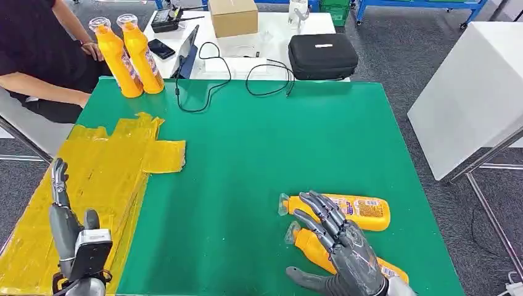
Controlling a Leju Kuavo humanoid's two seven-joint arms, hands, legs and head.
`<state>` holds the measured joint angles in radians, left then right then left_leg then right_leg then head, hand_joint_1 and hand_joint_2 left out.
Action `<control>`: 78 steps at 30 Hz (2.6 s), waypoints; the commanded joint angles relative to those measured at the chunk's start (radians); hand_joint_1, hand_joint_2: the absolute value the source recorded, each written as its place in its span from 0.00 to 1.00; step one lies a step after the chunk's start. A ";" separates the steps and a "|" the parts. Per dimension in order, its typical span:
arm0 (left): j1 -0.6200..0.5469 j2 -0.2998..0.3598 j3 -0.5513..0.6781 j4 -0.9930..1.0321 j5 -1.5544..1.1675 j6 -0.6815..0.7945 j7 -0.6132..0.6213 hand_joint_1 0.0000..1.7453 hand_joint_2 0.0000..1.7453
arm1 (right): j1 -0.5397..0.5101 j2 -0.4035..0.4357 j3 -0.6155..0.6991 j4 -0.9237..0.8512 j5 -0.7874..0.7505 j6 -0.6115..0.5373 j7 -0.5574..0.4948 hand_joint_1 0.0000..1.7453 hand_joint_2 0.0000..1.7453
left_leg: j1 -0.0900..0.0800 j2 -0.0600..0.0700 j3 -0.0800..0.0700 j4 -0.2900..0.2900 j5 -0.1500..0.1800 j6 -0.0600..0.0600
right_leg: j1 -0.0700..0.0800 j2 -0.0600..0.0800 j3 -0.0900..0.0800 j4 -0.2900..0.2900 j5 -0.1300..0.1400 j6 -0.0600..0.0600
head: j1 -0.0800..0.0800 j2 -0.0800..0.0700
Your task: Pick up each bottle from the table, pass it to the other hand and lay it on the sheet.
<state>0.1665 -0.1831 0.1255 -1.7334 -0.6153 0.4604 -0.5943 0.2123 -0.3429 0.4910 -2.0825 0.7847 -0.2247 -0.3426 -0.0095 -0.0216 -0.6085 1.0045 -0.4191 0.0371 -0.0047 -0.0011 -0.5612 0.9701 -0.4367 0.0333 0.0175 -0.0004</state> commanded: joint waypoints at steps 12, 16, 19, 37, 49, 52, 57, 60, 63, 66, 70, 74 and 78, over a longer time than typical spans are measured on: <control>0.029 0.001 0.038 -0.050 0.023 -0.001 0.003 0.00 0.00 | 0.100 -0.098 0.149 -0.037 0.093 -0.124 0.133 0.00 1.00 | 0.001 0.001 0.003 0.000 -0.002 -0.003 | 0.001 -0.001 0.003 -0.001 -0.002 -0.001 | 0.000 0.000; 0.029 0.001 0.038 -0.050 0.023 -0.001 0.003 0.00 0.00 | 0.100 -0.098 0.149 -0.037 0.093 -0.124 0.133 0.00 1.00 | 0.001 0.000 0.004 0.000 -0.002 -0.002 | 0.001 -0.001 0.003 -0.001 -0.002 -0.001 | 0.000 0.000; 0.032 -0.001 0.039 -0.050 0.021 0.004 0.001 0.00 0.00 | 0.098 -0.121 0.181 -0.039 0.111 -0.136 0.182 0.00 1.00 | 0.000 0.000 0.003 0.000 -0.001 -0.002 | 0.000 -0.001 0.002 -0.001 -0.001 0.000 | 0.000 0.000; 0.016 -0.009 0.070 -0.028 0.074 0.014 -0.006 0.00 0.00 | 0.122 -0.588 0.635 -0.291 0.334 -0.246 0.968 0.00 1.00 | -0.001 -0.001 0.004 0.001 -0.003 -0.002 | -0.001 -0.003 0.001 0.001 -0.004 0.000 | 0.000 0.000; 0.021 -0.014 0.074 -0.036 0.079 0.008 -0.013 0.00 0.00 | 0.178 -0.620 0.630 -0.351 0.402 -0.223 1.041 0.00 1.00 | -0.002 0.000 0.002 0.000 -0.003 -0.002 | -0.002 -0.001 -0.010 0.000 -0.002 0.000 | 0.000 0.000; 0.021 -0.014 0.074 -0.036 0.079 0.008 -0.013 0.00 0.00 | 0.178 -0.620 0.630 -0.351 0.402 -0.223 1.041 0.00 1.00 | -0.002 0.000 0.003 0.000 -0.003 -0.002 | -0.002 -0.002 -0.008 -0.001 -0.002 0.000 | 0.000 0.000; 0.021 -0.014 0.074 -0.036 0.079 0.008 -0.013 0.00 0.00 | 0.178 -0.620 0.630 -0.351 0.402 -0.223 1.041 0.00 1.00 | -0.001 0.000 0.004 0.000 -0.004 -0.003 | -0.001 -0.002 -0.008 -0.001 -0.003 0.000 | 0.000 0.000; 0.021 -0.014 0.074 -0.036 0.079 0.008 -0.013 0.00 0.00 | 0.178 -0.620 0.630 -0.351 0.402 -0.223 1.041 0.00 1.00 | -0.001 0.000 0.004 0.000 -0.004 -0.003 | -0.001 -0.003 -0.007 -0.001 -0.003 0.000 | 0.000 0.000; 0.021 -0.014 0.074 -0.036 0.079 0.008 -0.013 0.00 0.00 | 0.178 -0.620 0.630 -0.351 0.402 -0.223 1.041 0.00 1.00 | -0.001 0.000 0.004 0.000 -0.004 -0.003 | -0.001 -0.003 -0.007 -0.001 -0.003 0.000 | 0.000 0.000; 0.024 -0.014 0.065 -0.044 0.074 0.011 -0.015 0.00 0.00 | 0.260 -0.601 0.536 -0.365 0.416 -0.178 1.041 0.00 1.00 | -0.002 0.000 0.003 0.000 -0.003 -0.002 | -0.002 -0.002 -0.009 -0.001 -0.002 0.000 | 0.000 0.000; 0.017 -0.010 0.042 -0.044 0.068 0.011 -0.002 0.00 0.00 | 0.458 -0.565 0.316 -0.396 0.466 -0.073 1.041 0.00 1.00 | -0.002 -0.002 0.003 0.000 -0.003 -0.002 | -0.002 -0.004 -0.009 0.000 -0.003 0.000 | 0.000 0.000; 0.005 -0.003 0.035 -0.030 0.069 0.012 0.007 0.00 0.00 | 0.539 -0.578 0.206 -0.409 0.442 -0.057 1.041 0.00 1.00 | -0.002 -0.001 0.003 0.000 -0.003 -0.002 | -0.002 -0.003 -0.009 0.000 -0.003 0.000 | 0.000 0.000; -0.007 -0.006 0.028 -0.020 0.070 0.008 0.008 0.00 0.00 | 0.546 -0.600 0.152 -0.386 0.381 -0.088 1.041 0.00 1.00 | -0.001 0.000 0.004 0.001 -0.004 -0.003 | -0.001 -0.003 -0.008 -0.001 -0.003 0.000 | 0.000 0.000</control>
<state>0.2012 -0.1915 0.1781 -1.7979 -0.5478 0.4738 -0.5943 0.5325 -0.9411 0.7781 -2.4472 1.2195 -0.3128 0.7137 -0.0111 -0.0179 -0.6063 1.0047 -0.4225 0.0361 -0.0065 0.0015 -0.5722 0.9694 -0.4376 0.0336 0.0179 -0.0004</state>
